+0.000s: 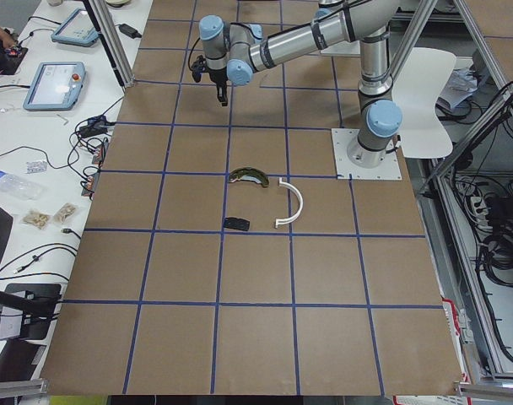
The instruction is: Place bearing gear from tray to pile
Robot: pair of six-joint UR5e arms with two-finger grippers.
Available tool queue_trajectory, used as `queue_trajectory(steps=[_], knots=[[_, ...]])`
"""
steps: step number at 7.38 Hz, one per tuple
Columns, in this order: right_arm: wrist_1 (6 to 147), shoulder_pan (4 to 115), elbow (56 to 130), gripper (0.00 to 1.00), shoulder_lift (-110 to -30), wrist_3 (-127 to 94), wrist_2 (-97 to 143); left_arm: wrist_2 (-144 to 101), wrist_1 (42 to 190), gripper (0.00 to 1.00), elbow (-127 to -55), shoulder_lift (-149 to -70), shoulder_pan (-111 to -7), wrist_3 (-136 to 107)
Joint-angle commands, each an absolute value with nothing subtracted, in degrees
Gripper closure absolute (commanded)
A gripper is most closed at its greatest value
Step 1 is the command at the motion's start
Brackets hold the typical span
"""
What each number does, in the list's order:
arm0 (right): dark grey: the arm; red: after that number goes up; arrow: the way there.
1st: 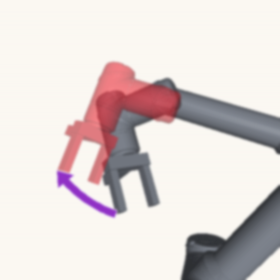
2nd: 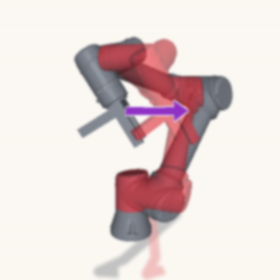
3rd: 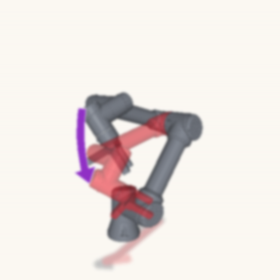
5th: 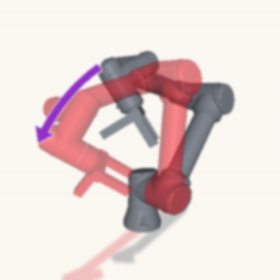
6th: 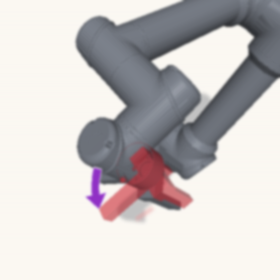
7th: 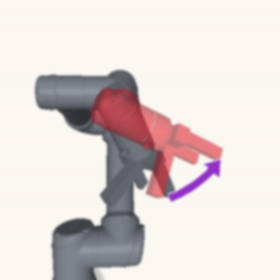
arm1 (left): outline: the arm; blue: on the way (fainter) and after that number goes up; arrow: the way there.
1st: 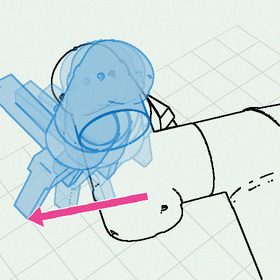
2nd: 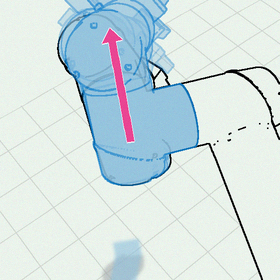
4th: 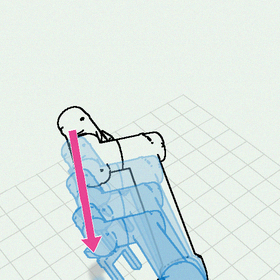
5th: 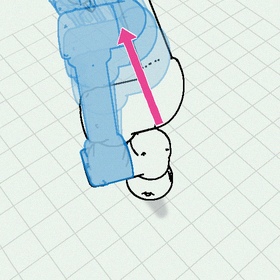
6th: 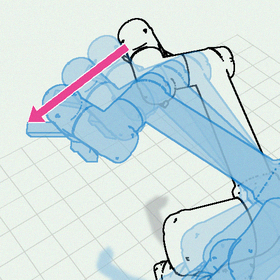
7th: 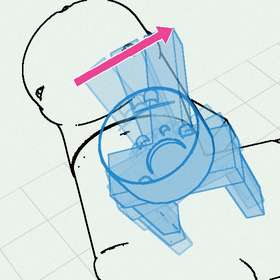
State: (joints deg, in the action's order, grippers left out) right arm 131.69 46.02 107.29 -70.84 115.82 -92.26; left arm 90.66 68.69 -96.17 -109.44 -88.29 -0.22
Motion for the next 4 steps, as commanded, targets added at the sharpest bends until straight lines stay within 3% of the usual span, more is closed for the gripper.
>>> queue_trajectory(steps=[1,4], knots=[[129.02,56.19,107.49,0.95,-72.69,94.25,-91.85,91.14,72.67,1.0,-95.89,-107.58,-75.12,13.03],[129.9,76.83,107.23,0.95,-72.69,57.79,-91.76,95.27,71.81,1.0,-96.68,-108.71,-60.95,29.84]])
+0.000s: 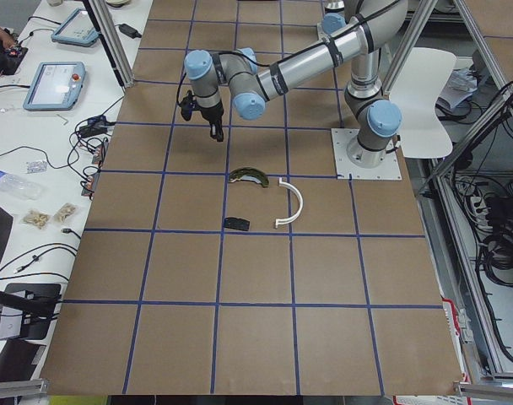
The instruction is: Place bearing gear from tray to pile
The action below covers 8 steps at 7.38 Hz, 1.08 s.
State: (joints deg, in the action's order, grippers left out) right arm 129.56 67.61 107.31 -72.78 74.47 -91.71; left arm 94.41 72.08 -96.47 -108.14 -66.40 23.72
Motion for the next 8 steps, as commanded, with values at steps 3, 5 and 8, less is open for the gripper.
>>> queue_trajectory(steps=[3,5,8], knots=[[130.52,98.11,106.87,0.94,-72.25,22.53,-91.76,94.49,71.72,1.0,-96.94,-111.87,-56.07,33.75],[131.56,111.12,106.44,0.9,-70.76,2.81,-91.76,94.48,71.37,1.0,-100.17,-113.2,-55.81,33.4],[131.57,122.05,101.71,0.87,-65.24,-16.82,-91.67,93.34,68.38,1.0,-103.88,-113.12,-55.55,34.01]])
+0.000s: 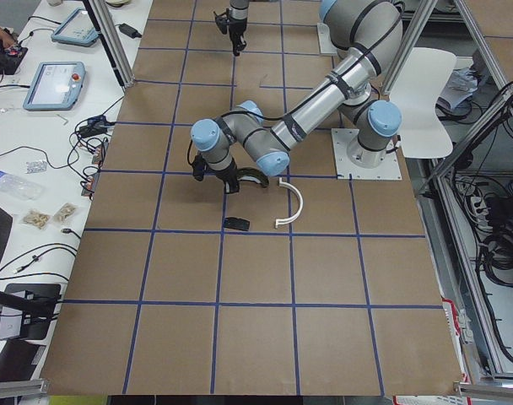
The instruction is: Place bearing gear from tray to pile
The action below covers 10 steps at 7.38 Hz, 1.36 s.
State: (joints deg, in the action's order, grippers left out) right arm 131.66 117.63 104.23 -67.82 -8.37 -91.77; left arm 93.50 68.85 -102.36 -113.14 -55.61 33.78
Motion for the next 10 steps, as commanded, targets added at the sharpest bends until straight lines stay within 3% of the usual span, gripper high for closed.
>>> queue_trajectory(steps=[1,2,3,4,5,6,7,8,10], knots=[[131.49,123.21,100.21,0.83,-63.13,-18.44,-91.32,93.43,68.29,1.0,-105.02,-112.77,-55.55,34.1],[131.66,123.4,100.02,0.51,-61.8,-18.72,-90.27,93.34,68.38,1.0,-105.29,-113.2,-55.55,34.01],[132.1,123.31,99.58,0.04,-61.61,-19.76,-89.22,93.25,68.38,1.0,-105.38,-113.12,-55.46,34.01],[132.19,122.61,97.58,0.0,-62.22,-19.69,-89.64,93.34,68.38,1.0,-105.55,-113.2,-55.46,34.01],[127.66,121.3,93.38,0.0,-62.49,-19.17,-90.0,93.25,68.38,0.91,-105.56,-113.2,-55.46,33.84],[122.74,118.94,89.34,0.0,-62.66,-17.51,-90.09,93.34,68.38,0.34,-105.56,-113.2,-55.46,34.01],[117.82,114.91,86.16,0.0,-63.19,-13.57,-89.83,93.17,68.38,0.14,-105.3,-113.12,-55.55,33.84],[114.55,110.78,84.74,0.0,-65.54,-8.66,-89.56,93.16,68.38,0.0,-104.77,-112.68,-55.72,33.58],[107.27,101.39,84.2,0.0,-72.65,2.41,-89.39,91.34,69.42,0.0,-101.89,-111.02,-59.3,30.44]])
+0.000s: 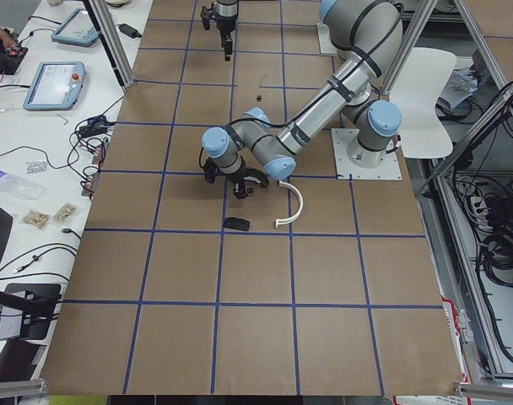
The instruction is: Place bearing gear from tray to pile
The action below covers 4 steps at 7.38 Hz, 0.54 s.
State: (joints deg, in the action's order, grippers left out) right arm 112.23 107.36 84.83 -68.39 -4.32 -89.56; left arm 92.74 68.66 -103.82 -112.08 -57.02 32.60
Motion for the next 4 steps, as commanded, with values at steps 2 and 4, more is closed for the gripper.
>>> queue_trajectory(steps=[2,4], knots=[[101.72,91.98,84.2,0.0,-78.9,7.09,-89.3,90.79,73.44,0.0,-96.7,-108.82,-67.28,27.61],[91.72,91.4,85.68,0.0,-86.88,6.77,-87.37,90.88,77.84,0.0,-91.34,-107.41,-77.2,25.58]])
